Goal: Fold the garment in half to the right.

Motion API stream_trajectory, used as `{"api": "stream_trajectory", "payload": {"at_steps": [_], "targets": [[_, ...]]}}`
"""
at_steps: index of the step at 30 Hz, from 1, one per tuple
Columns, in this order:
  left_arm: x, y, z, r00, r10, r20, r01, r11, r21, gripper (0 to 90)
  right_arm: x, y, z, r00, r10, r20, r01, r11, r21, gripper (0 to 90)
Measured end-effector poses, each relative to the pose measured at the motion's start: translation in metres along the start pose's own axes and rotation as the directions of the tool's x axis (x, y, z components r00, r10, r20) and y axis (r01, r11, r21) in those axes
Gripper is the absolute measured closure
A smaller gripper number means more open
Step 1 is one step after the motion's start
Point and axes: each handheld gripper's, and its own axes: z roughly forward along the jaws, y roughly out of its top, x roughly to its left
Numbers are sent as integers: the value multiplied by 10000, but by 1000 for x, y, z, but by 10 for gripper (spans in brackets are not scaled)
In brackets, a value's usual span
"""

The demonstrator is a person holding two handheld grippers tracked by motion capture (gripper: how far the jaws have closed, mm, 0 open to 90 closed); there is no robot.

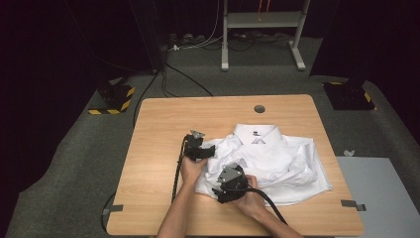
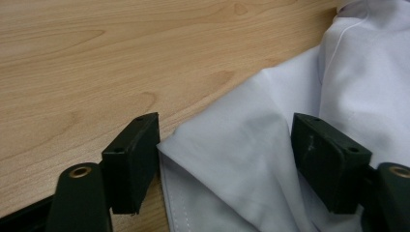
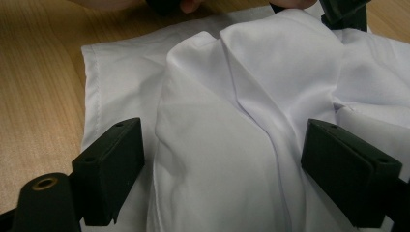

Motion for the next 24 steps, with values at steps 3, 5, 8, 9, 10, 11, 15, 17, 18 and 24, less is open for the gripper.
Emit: {"api": "stream_trajectory", "payload": {"at_steps": [3,5,8,9,10,11,15,17,18,24], "targets": [[-1,1,1,9999,151,52,-151,9999,6,332,0,0,0,10000,29,90,-28,10000,-8,179],[-2,1,1,9998,180,91,-180,9998,-7,368,-1,0,0,9999,69,95,-69,10000,-5,195],[-3,2,2,9994,240,230,-238,9997,-68,417,-1,1,0,9998,190,107,-191,9998,98,221],[-3,2,2,9993,247,281,-245,9997,-78,435,-1,2,0,9998,171,140,-173,9998,106,232],[-3,2,2,9992,229,330,-226,9997,-91,454,-2,2,0,9998,127,164,-129,9998,122,243],[-4,2,2,9991,245,353,-242,9997,-82,473,-2,2,0,9998,122,176,-124,9998,129,253],[-5,4,3,9983,435,391,-435,9991,-6,544,-3,3,0,9999,103,125,-105,9998,180,323],[-5,4,3,9980,473,430,-473,9989,-20,566,-4,3,0,9999,100,116,-102,9998,185,342],[-5,4,3,9976,503,469,-503,9987,-21,619,-6,3,0,9999,102,62,-103,9998,194,380],[-6,5,5,9962,473,728,-468,9989,-85,747,-7,6,2,9998,123,-123,-119,9996,259,491]]}}
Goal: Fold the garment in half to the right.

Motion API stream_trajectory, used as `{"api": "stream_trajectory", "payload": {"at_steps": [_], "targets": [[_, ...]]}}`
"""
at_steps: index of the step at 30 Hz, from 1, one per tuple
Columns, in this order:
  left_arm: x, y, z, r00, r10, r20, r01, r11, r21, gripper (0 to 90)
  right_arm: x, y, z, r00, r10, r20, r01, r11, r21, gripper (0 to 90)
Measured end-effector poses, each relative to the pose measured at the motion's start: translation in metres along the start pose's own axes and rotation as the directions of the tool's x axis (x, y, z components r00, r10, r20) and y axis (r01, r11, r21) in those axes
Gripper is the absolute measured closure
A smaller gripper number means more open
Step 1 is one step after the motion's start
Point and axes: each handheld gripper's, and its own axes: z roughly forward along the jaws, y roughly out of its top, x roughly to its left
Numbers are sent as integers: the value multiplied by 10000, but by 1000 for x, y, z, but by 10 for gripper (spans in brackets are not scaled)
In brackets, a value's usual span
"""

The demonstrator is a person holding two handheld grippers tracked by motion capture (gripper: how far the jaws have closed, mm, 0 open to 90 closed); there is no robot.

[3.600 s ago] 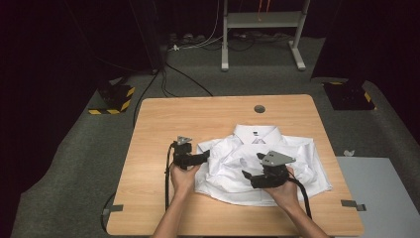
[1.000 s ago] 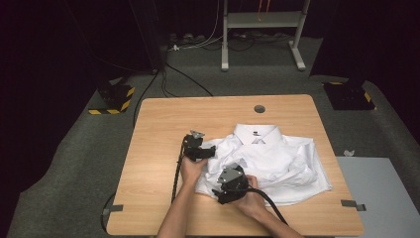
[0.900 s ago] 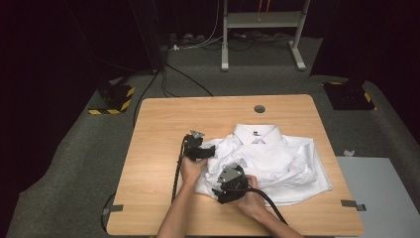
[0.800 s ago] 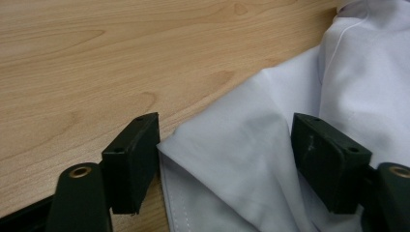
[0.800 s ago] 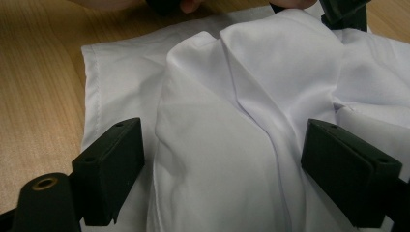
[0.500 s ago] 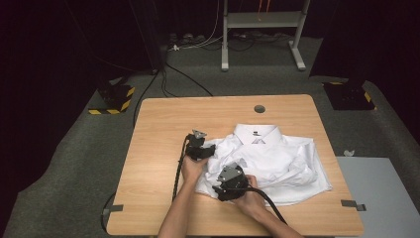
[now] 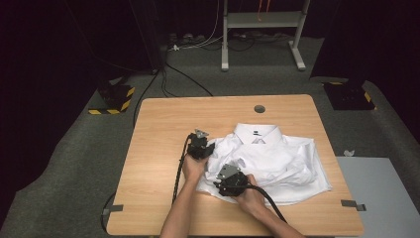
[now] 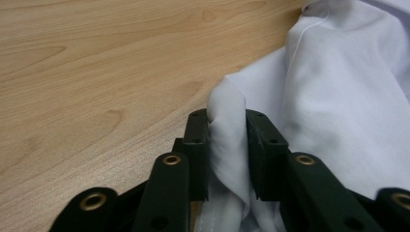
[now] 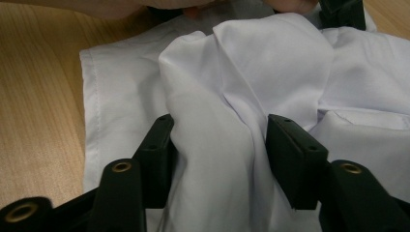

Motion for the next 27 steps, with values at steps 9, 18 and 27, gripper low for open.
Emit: {"api": "stream_trajectory", "payload": {"at_steps": [9,18,27], "targets": [[2,1,1,9994,-102,341,99,9999,79,832,6,1,1,9986,-395,356,393,9992,54,707],[5,5,2,9984,-194,527,177,9993,323,864,8,2,0,9967,-538,600,533,9985,92,776],[10,6,-6,9948,-497,886,482,9987,194,867,9,-1,-6,9972,-504,556,513,9986,-154,789]]}}
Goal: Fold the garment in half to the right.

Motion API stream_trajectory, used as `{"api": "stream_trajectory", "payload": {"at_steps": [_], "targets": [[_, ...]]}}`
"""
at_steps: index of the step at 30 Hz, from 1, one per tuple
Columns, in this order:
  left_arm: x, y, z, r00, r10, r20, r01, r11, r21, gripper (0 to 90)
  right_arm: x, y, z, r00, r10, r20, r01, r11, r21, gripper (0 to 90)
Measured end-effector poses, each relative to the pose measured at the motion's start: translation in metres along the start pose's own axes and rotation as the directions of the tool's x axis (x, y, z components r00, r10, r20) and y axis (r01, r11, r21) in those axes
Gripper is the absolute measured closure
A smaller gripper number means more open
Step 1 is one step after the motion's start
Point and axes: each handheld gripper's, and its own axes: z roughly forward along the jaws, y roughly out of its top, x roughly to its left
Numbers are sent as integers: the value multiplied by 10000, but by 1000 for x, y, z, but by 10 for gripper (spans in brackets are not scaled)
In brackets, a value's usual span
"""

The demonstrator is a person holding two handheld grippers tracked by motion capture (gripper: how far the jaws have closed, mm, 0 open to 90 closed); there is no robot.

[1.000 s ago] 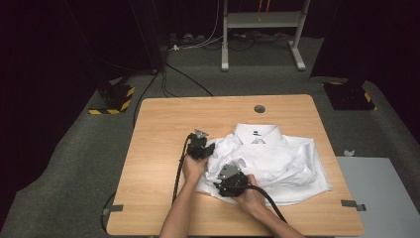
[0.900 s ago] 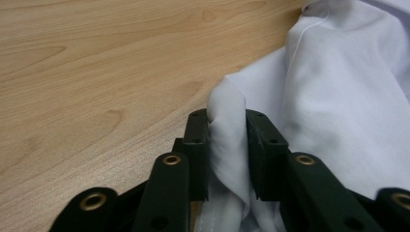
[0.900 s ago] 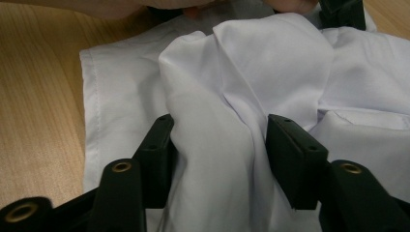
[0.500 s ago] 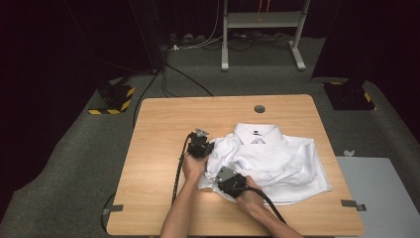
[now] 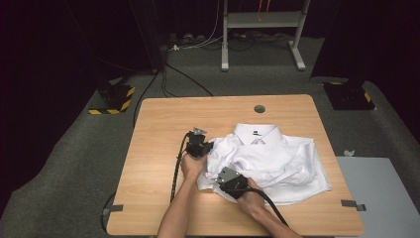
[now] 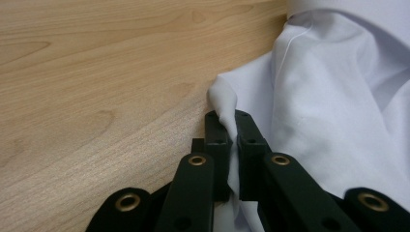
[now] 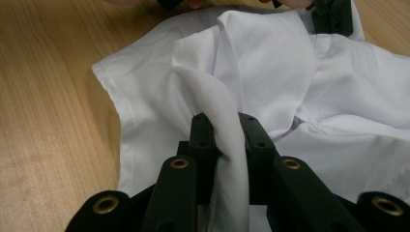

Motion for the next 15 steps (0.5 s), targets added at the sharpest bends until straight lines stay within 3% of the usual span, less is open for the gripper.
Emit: {"api": "stream_trajectory", "payload": {"at_steps": [15], "targets": [[1,8,-18,9981,-216,579,233,9993,-292,867,0,0,-12,9998,-13,-177,8,9995,-314,794]]}}
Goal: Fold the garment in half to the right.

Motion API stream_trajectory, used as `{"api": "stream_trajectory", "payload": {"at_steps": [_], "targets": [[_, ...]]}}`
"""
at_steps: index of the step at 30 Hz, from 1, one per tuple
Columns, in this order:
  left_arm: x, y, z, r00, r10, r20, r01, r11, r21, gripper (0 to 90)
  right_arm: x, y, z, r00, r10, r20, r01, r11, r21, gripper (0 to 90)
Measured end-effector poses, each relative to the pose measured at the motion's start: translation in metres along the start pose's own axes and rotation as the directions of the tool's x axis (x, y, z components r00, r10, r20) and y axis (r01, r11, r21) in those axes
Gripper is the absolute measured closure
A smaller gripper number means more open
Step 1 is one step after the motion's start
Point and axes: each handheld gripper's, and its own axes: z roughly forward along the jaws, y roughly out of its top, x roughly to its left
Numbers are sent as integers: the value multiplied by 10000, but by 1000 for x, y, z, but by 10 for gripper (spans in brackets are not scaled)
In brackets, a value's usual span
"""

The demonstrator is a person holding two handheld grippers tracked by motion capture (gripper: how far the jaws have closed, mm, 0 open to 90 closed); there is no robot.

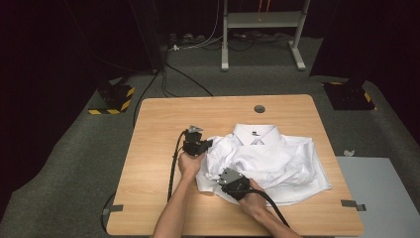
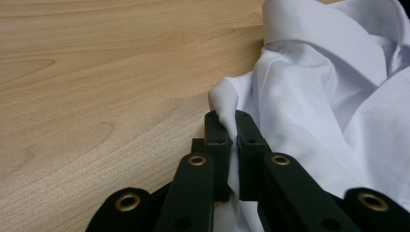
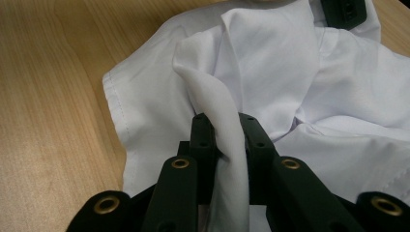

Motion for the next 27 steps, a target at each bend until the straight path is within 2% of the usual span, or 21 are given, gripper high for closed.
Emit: {"api": "stream_trajectory", "payload": {"at_steps": [21,27], "targets": [[-5,18,-18,9986,14,524,-2,9997,-237,867,-7,7,-23,9997,189,-128,-196,9980,-601,798],[-4,19,-23,9979,-138,638,157,9994,-295,868,-9,11,-29,9993,259,-253,-276,9970,-718,798]]}}
